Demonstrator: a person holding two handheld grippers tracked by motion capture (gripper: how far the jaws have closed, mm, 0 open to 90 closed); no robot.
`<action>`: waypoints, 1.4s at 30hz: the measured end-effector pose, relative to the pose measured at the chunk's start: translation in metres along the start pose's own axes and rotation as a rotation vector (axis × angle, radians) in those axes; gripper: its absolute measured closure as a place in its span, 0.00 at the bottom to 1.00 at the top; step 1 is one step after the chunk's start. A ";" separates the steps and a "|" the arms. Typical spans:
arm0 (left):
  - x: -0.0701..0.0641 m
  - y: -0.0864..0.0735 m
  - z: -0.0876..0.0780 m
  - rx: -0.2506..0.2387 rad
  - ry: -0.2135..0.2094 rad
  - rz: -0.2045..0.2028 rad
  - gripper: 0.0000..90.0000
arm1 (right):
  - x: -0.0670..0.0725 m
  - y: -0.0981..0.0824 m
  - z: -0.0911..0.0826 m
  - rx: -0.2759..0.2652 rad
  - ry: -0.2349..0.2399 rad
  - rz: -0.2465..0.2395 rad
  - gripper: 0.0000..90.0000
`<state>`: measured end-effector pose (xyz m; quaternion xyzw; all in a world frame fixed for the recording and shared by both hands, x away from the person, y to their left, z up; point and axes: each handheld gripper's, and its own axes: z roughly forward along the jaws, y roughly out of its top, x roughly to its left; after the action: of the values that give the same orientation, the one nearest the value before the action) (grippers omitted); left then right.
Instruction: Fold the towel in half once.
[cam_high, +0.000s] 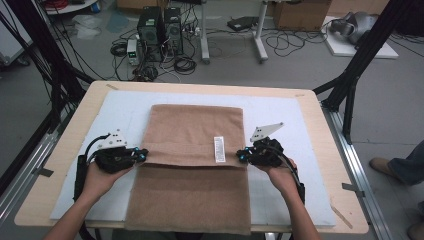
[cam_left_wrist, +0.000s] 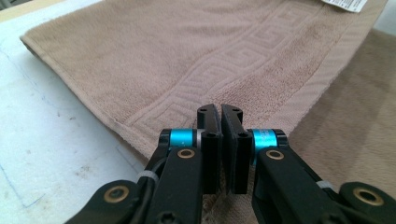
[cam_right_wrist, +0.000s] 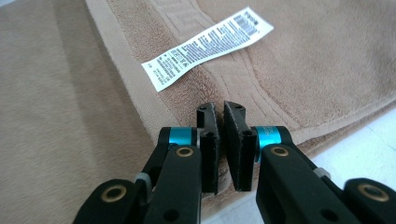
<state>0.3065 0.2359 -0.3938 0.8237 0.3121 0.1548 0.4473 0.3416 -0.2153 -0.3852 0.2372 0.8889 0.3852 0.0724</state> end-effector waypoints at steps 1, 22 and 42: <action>-0.002 0.001 -0.003 -0.001 0.000 0.006 0.96 | 0.002 0.001 -0.002 -0.001 0.004 -0.005 0.94; -0.048 -0.024 -0.059 -0.054 -0.051 0.069 0.68 | 0.052 -0.018 -0.044 -0.103 0.147 -0.072 0.66; -0.036 -0.052 0.015 0.095 -0.086 0.055 0.96 | 0.040 -0.040 0.034 0.071 0.106 -0.074 0.94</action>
<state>0.2676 0.2236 -0.4443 0.8582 0.2769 0.1165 0.4163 0.3025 -0.1977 -0.4359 0.1861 0.9126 0.3627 0.0311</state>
